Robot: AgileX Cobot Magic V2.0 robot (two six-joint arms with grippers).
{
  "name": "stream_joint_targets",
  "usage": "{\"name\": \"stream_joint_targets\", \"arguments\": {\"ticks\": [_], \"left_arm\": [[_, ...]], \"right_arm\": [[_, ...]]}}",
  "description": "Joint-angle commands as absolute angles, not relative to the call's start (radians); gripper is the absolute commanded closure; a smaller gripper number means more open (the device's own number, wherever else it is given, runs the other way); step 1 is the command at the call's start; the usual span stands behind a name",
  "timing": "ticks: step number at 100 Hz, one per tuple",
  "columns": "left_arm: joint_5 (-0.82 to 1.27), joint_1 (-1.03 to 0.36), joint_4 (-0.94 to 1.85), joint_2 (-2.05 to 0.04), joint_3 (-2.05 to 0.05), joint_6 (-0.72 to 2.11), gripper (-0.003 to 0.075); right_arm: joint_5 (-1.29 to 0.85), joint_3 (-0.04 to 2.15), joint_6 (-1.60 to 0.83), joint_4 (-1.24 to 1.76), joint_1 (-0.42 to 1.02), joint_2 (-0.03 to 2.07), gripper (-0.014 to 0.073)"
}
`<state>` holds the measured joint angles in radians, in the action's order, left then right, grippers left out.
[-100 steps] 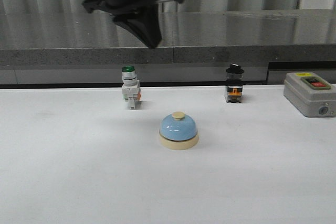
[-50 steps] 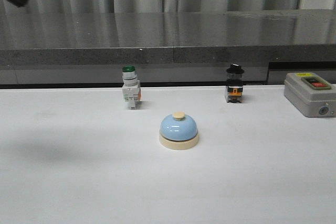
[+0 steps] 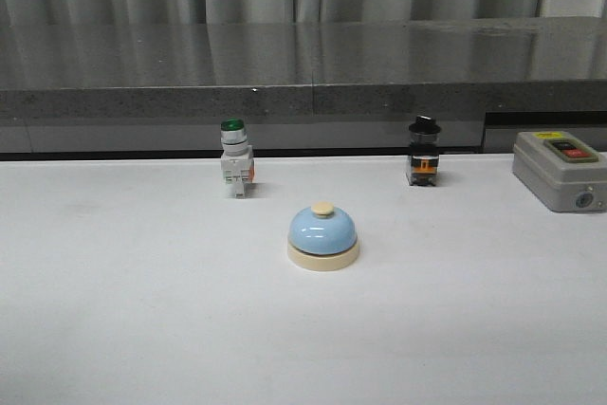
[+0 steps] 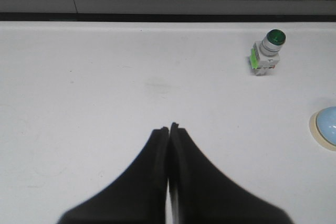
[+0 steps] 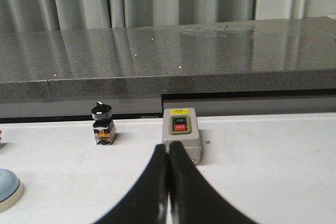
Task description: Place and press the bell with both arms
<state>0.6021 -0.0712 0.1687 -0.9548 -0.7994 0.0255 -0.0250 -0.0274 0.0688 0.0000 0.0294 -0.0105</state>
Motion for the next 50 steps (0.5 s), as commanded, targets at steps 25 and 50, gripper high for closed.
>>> {"name": "stream_joint_targets", "arguments": {"ticks": [25,50], "left_arm": [[0.443,-0.067,0.180,-0.643,-0.619,0.014,0.0741],[0.439,-0.067,0.161,-0.461,-0.513,0.014,0.0741]], "right_arm": [[0.057,-0.012,0.063,-0.011,0.025,-0.029,0.0654],[0.057,-0.012,0.063,-0.011,0.025,-0.029,0.0654]]}}
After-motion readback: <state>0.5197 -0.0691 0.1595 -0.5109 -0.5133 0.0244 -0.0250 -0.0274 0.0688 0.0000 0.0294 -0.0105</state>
